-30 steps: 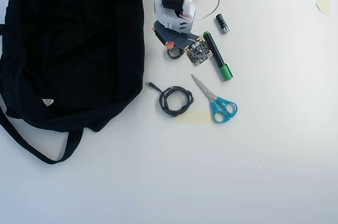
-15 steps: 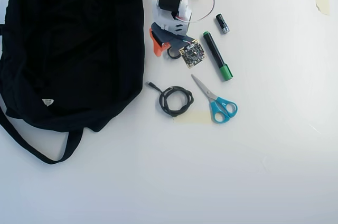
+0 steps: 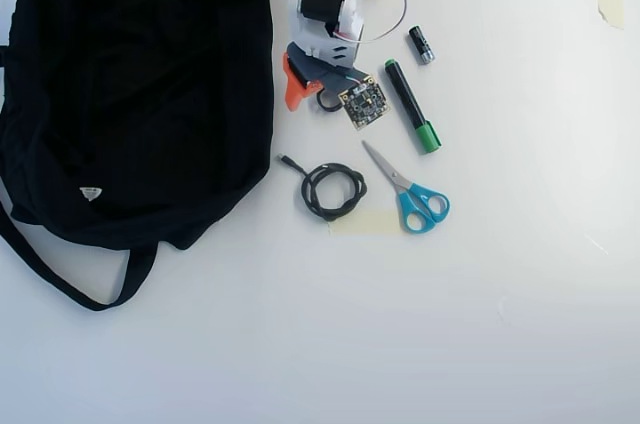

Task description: Put the bike light into the black bag

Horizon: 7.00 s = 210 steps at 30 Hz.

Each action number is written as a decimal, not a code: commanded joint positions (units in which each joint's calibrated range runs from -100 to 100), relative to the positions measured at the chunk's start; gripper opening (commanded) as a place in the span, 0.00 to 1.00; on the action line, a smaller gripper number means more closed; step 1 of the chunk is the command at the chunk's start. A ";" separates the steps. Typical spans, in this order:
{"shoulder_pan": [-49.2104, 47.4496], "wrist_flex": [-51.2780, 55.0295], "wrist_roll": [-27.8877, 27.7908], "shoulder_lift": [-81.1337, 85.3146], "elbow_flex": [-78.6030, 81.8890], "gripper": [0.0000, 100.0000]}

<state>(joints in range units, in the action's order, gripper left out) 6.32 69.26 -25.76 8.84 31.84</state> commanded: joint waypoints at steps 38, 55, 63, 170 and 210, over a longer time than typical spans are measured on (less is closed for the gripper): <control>-2.65 -6.72 -0.30 -11.50 -0.48 0.03; -3.85 -6.04 -0.19 -10.09 -1.74 0.02; -4.08 -3.37 0.33 -4.11 -2.73 0.02; -5.94 -18.96 35.41 52.73 41.48 0.02; -10.81 3.44 31.11 90.74 67.44 0.02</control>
<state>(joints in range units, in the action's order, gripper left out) -4.78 69.34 5.54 98.42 98.11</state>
